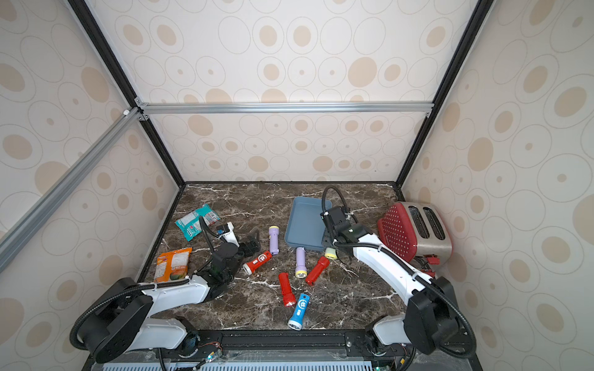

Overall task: Put the flashlights into the storage boxes
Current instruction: Place the flashlight at the storage box.

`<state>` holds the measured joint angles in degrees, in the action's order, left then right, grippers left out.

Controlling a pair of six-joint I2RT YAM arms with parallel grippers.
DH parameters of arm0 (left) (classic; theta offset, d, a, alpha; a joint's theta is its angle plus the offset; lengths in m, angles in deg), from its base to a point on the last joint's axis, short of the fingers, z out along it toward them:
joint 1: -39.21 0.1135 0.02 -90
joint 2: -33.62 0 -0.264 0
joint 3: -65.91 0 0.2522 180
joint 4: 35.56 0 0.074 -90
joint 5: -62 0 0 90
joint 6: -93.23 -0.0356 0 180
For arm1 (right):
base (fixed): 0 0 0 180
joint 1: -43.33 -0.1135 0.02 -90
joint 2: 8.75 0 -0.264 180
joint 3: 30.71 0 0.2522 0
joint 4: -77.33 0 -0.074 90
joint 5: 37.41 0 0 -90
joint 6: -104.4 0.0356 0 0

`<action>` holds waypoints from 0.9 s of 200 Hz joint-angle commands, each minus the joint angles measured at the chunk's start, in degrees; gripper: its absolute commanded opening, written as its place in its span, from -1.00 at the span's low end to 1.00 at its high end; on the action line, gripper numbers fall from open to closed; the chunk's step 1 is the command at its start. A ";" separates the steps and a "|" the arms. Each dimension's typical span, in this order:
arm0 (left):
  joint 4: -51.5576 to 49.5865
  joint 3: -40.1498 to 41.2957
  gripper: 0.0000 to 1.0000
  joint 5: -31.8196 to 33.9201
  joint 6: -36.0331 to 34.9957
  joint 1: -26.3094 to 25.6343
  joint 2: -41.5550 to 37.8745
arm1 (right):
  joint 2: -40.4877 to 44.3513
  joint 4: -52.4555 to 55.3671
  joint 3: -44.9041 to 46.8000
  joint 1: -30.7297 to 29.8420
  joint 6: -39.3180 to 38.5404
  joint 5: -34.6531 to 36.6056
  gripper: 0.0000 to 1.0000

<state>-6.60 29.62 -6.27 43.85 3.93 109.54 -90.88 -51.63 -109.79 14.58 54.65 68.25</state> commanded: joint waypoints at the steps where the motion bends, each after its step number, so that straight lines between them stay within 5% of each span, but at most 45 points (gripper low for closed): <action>1: 3.06 1.43 0.90 -1.80 -2.09 0.68 -0.48 | -8.50 1.44 -7.81 -0.82 -2.39 1.65 -0.50; 58: 5.48 1.72 0.89 -5.99 0.85 0.67 2.54 | -36.78 2.94 -35.34 -1.13 -2.08 -2.16 -0.50; 98: 5.74 2.47 0.91 -2.58 -1.68 0.80 0.69 | -53.53 10.82 -54.91 -1.05 -4.18 -2.52 -0.49; 180: 6.21 2.62 0.91 -2.21 -3.44 0.80 -0.28 | -60.50 7.45 -61.79 -0.49 -1.96 -4.32 -0.41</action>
<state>-1.49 32.31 -9.66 41.88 4.45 110.31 -149.41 -44.36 -168.54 13.79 51.18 64.23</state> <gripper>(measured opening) 0.954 0.392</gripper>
